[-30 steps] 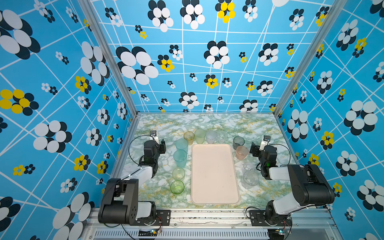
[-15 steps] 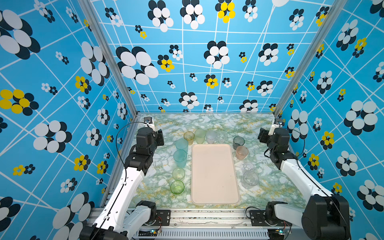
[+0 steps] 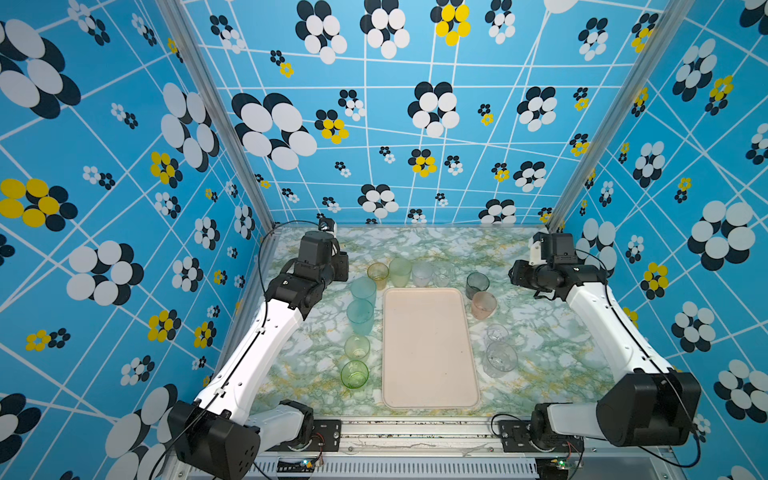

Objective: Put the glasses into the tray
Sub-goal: 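Reach the right gripper to the clear stemmed glass while the left arm rises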

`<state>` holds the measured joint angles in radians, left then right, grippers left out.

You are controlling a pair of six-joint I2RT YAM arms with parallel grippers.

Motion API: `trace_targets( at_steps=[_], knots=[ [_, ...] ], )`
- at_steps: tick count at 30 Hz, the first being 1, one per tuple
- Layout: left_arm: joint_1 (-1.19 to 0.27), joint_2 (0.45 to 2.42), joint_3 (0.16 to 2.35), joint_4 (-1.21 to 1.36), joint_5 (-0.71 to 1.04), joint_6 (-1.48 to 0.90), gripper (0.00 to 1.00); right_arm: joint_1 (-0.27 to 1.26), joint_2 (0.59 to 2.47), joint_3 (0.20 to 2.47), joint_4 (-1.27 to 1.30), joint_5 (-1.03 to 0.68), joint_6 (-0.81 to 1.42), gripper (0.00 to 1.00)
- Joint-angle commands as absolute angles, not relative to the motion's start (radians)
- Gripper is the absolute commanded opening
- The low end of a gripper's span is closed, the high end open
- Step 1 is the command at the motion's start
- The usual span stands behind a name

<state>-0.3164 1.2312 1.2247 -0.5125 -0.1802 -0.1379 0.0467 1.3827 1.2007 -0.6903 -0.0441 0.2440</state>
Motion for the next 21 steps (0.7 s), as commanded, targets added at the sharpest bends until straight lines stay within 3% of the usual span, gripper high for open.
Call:
trace_targets(
  at_steps=[1, 11, 21],
  knots=[
    [-0.323, 1.238, 1.272, -0.582, -0.175, -0.124, 0.44, 0.086, 1.383, 1.221, -0.844, -0.073, 0.264, 0.49],
    [-0.323, 1.254, 1.307, -0.617, -0.158, -0.101, 0.45, 0.107, 1.307, 1.101, -1.028, -0.070, 0.284, 0.33],
    [-0.322, 1.279, 1.331, -0.621, -0.115, -0.106, 0.44, 0.107, 1.239, 0.974, -1.011, -0.098, 0.334, 0.28]
  ],
)
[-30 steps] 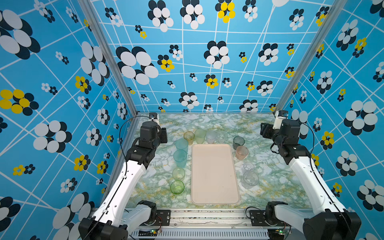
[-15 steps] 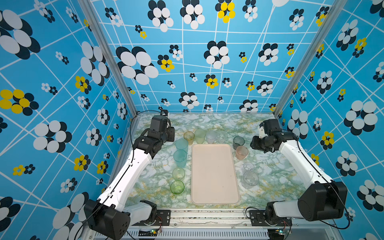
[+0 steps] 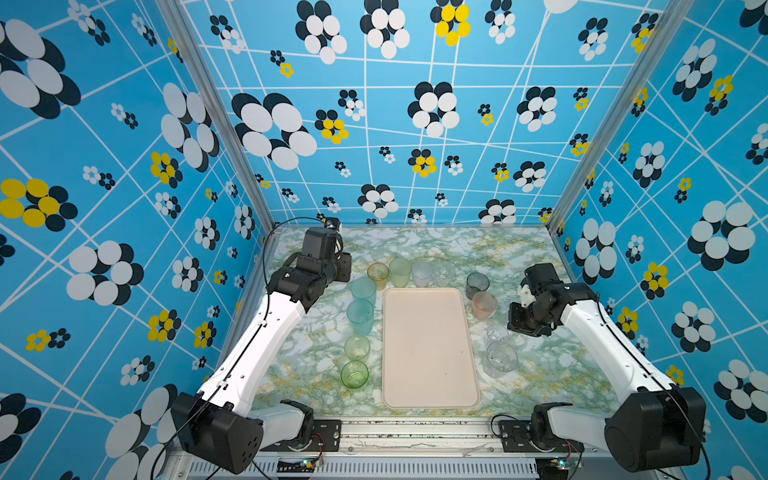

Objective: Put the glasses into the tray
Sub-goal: 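Reach the right gripper to the clear stemmed glass while the left arm rises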

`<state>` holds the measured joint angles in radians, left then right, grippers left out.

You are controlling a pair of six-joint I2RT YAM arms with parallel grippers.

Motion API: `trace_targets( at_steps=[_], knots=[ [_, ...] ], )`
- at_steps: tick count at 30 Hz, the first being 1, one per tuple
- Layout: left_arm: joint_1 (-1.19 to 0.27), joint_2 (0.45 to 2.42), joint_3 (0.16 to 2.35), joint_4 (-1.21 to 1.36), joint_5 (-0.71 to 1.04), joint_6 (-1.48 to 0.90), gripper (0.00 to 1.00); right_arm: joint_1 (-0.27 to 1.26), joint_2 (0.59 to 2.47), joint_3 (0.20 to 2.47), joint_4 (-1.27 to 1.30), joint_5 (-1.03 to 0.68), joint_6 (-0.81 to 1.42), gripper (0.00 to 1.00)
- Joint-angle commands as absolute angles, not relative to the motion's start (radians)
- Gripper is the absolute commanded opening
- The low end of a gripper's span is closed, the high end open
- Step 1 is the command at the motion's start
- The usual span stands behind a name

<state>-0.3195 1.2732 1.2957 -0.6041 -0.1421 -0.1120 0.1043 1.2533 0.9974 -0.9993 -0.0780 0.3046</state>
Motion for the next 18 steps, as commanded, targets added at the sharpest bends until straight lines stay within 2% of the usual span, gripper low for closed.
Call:
trace_targets(
  at_steps=[1, 18],
  knots=[
    [-0.323, 1.279, 1.331, -0.620, -0.114, -0.106, 0.44, 0.107, 1.242, 0.969, -1.007, -0.099, 0.336, 0.28],
    [-0.319, 1.263, 1.315, -0.640, -0.136, -0.082, 0.44, 0.107, 1.347, 0.922, -0.897, -0.095, 0.370, 0.24]
  ],
)
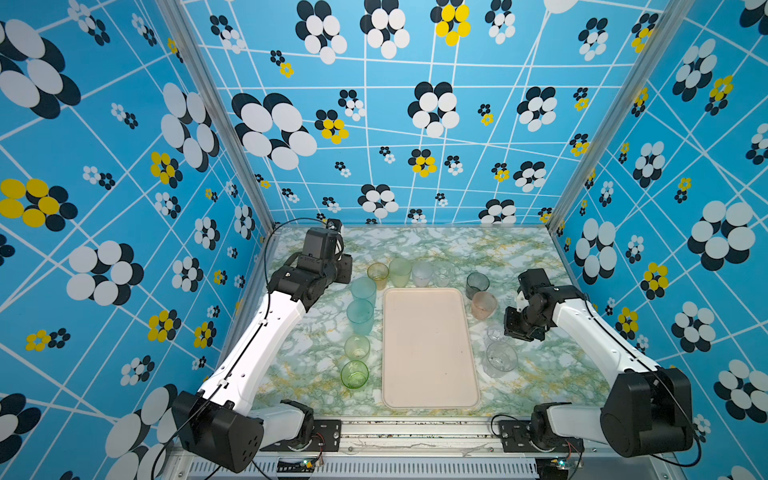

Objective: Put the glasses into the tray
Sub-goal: 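Reach the right gripper to the clear stemmed glass while the left arm rises, then close the right gripper on the clear glass and lift it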

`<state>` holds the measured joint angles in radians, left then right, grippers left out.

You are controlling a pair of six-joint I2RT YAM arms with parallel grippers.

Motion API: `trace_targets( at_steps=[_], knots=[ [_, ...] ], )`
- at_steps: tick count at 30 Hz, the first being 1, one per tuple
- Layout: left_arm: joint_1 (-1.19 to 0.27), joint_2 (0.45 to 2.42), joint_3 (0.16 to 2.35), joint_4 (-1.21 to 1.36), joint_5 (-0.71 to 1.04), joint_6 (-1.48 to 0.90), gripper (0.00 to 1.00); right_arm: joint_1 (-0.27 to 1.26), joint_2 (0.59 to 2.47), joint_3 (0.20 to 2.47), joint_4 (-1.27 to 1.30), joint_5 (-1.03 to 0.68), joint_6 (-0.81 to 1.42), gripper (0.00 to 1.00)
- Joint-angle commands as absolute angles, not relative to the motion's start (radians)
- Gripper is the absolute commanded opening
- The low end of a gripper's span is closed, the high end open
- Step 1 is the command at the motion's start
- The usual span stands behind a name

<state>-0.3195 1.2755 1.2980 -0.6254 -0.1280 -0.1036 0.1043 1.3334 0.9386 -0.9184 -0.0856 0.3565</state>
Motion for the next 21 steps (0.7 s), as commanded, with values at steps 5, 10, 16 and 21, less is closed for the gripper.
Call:
trace_targets(
  at_steps=[5, 10, 16, 21],
  knots=[
    [-0.316, 1.266, 1.315, -0.637, -0.129, -0.081, 0.45, 0.107, 1.363, 0.912, -0.879, -0.092, 0.374, 0.22],
    [-0.314, 1.271, 1.317, -0.634, -0.123, -0.081, 0.44, 0.107, 1.380, 0.902, -0.863, -0.086, 0.379, 0.21],
    [-0.313, 1.270, 1.314, -0.633, -0.121, -0.080, 0.44, 0.107, 1.398, 0.902, -0.843, -0.086, 0.383, 0.19],
    [-0.311, 1.270, 1.312, -0.635, -0.120, -0.078, 0.44, 0.107, 1.406, 0.897, -0.831, -0.076, 0.388, 0.15]
  ],
)
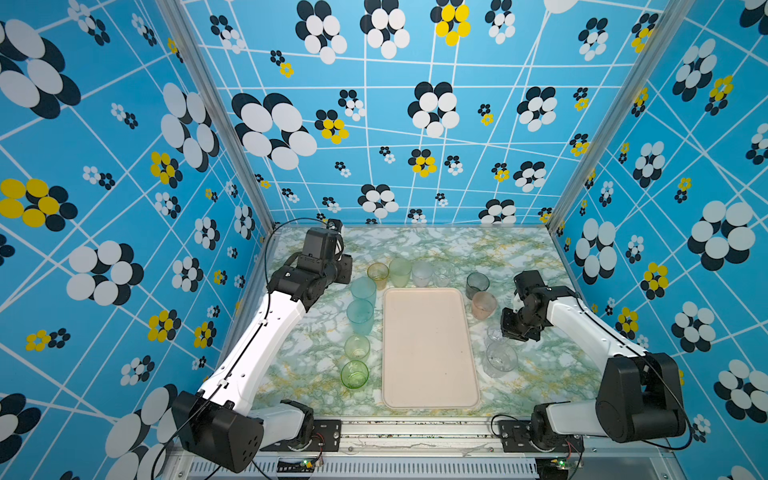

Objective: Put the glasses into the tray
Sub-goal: 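Close the right gripper on the clear glass and lift it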

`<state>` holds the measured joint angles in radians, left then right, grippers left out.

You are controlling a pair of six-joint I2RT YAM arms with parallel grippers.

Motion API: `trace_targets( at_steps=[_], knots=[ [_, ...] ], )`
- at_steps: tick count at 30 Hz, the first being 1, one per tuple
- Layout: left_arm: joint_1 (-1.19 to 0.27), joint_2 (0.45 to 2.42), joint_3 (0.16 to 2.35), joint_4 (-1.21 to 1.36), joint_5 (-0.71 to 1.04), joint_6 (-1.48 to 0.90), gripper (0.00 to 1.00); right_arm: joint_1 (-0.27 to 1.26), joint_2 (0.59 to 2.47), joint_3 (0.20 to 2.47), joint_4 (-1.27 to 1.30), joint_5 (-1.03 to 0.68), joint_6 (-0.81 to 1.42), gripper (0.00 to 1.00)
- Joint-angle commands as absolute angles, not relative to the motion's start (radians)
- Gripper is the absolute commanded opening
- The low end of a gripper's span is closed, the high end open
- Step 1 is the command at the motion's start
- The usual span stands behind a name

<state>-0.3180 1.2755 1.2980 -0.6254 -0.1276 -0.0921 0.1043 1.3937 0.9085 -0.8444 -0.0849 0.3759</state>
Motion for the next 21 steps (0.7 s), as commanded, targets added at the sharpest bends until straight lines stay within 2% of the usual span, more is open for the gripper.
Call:
trace_targets(
  at_steps=[1, 5, 10, 21],
  knots=[
    [-0.311, 1.270, 1.313, -0.634, -0.120, -0.078, 0.44, 0.107, 1.406, 0.898, -0.830, -0.073, 0.390, 0.13],
    [-0.310, 1.273, 1.313, -0.633, -0.118, -0.077, 0.44, 0.107, 1.404, 0.899, -0.833, -0.053, 0.391, 0.07],
    [-0.308, 1.277, 1.314, -0.632, -0.112, -0.074, 0.44, 0.107, 1.369, 0.905, -0.849, -0.024, 0.387, 0.05],
    [-0.306, 1.280, 1.309, -0.627, -0.107, -0.077, 0.44, 0.107, 1.234, 1.036, -1.023, 0.078, 0.354, 0.03]
  ],
)
